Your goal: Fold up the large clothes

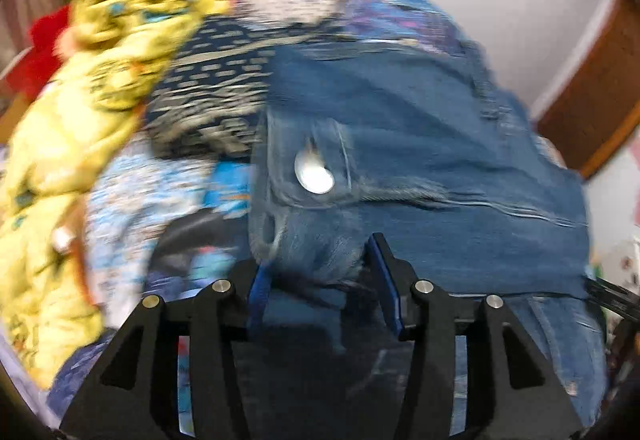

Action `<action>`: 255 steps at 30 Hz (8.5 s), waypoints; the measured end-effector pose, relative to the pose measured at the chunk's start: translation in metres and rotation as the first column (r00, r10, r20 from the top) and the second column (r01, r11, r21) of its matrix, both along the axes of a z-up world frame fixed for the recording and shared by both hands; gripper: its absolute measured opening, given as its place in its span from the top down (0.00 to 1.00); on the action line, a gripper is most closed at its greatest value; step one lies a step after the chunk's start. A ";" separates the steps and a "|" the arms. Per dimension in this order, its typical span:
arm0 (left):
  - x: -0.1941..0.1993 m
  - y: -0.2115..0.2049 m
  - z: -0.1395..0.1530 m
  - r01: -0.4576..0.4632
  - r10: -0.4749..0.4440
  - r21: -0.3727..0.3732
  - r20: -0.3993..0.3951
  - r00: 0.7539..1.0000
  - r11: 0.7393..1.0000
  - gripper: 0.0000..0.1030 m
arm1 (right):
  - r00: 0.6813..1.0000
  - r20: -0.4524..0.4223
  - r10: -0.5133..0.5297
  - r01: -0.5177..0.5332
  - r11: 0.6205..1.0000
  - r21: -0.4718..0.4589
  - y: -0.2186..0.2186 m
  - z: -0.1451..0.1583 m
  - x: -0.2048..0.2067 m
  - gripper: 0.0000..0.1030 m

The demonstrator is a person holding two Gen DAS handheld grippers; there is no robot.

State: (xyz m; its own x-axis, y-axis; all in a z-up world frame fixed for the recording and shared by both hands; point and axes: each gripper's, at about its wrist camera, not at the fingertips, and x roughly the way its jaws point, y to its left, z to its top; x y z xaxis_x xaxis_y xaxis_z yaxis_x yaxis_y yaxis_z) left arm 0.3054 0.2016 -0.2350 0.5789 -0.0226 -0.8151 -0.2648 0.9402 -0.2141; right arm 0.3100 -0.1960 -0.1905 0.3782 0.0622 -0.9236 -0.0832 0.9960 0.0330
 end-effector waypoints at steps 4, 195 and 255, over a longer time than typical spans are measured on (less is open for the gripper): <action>-0.011 0.016 -0.004 0.016 -0.019 -0.079 -0.028 0.999 0.997 0.42 | 1.000 0.003 -0.007 0.007 1.000 0.003 0.000 0.000 0.000 0.31; 0.142 -0.030 0.086 0.167 -0.181 0.129 0.102 0.978 0.977 0.08 | 0.883 0.323 0.340 -0.385 0.919 0.085 0.175 0.066 0.115 0.00; 0.073 0.044 -0.054 -0.102 0.184 -0.573 0.086 0.979 0.813 0.41 | 0.982 0.091 0.164 -0.176 0.975 0.133 0.053 0.026 0.082 0.00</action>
